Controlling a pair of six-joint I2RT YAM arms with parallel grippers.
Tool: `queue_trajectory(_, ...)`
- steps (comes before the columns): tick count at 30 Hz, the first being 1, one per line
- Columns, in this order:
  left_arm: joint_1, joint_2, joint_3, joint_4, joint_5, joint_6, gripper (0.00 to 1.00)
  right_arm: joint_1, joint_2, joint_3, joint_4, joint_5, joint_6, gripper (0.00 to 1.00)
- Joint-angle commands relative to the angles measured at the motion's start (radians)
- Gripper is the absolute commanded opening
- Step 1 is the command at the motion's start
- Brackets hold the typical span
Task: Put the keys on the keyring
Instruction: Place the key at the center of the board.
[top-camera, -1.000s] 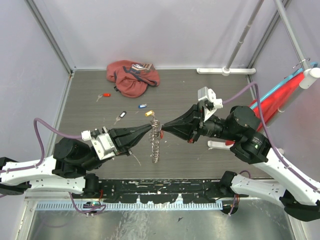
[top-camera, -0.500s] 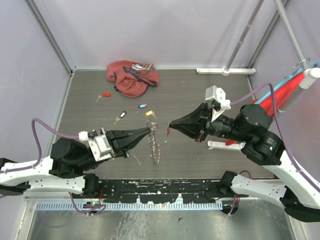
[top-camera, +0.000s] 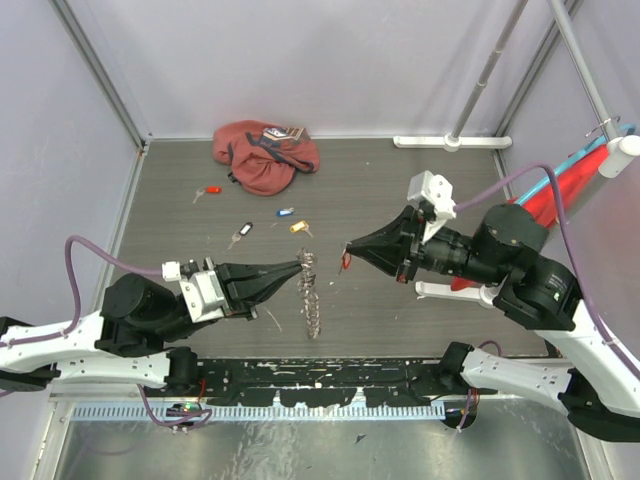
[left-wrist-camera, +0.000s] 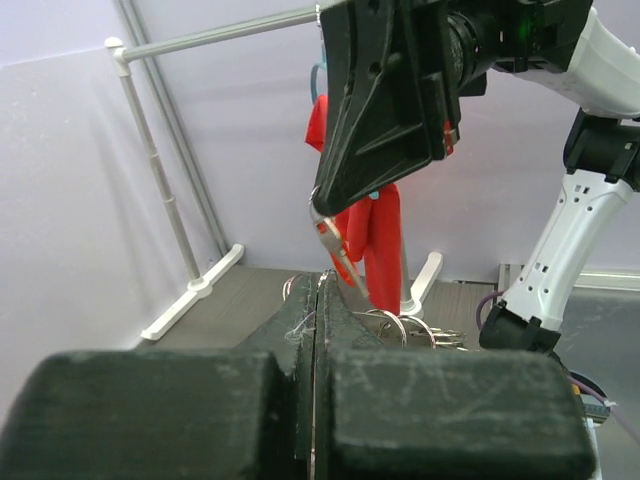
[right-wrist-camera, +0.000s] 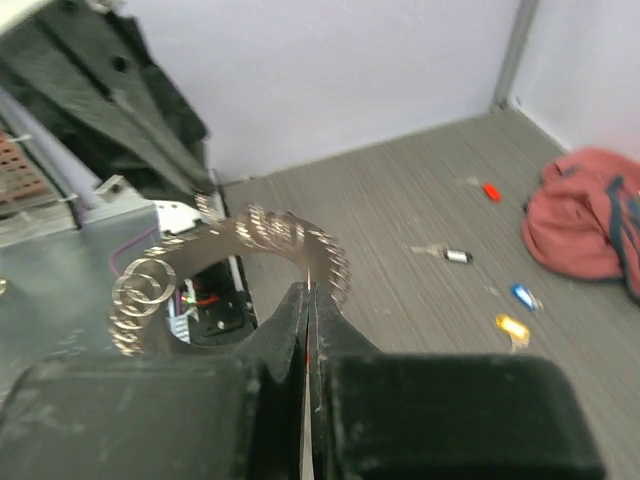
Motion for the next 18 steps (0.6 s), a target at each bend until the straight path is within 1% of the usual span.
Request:
queue_trajectory(1,-0.002,-0.027,0.042,0.0,-0.062,-0.023,0.0,-0.002,0.065,0.051,-0.126,0.255,0.032,0.01)
queue_trajectory(5,-0.003,-0.021,0.057,-0.048,-0.104,-0.028,0.0,-0.002,0.154,0.023,-0.213,0.363,0.099,0.01)
queue_trajectory(10,0.013,-0.015,0.065,-0.085,-0.112,-0.055,0.0,-0.014,0.261,-0.072,-0.274,0.412,0.192,0.01)
queue_trajectory(12,0.038,-0.012,0.07,-0.112,-0.099,-0.076,0.0,-0.037,0.318,-0.101,-0.311,0.402,0.213,0.01)
queue_trajectory(15,0.104,-0.008,0.072,-0.143,-0.053,-0.123,0.0,-0.105,0.378,-0.171,-0.334,0.325,0.231,0.01)
queue_trajectory(18,0.173,-0.001,0.071,-0.157,0.021,-0.171,0.0,-0.182,0.424,-0.243,-0.323,0.232,0.223,0.01)
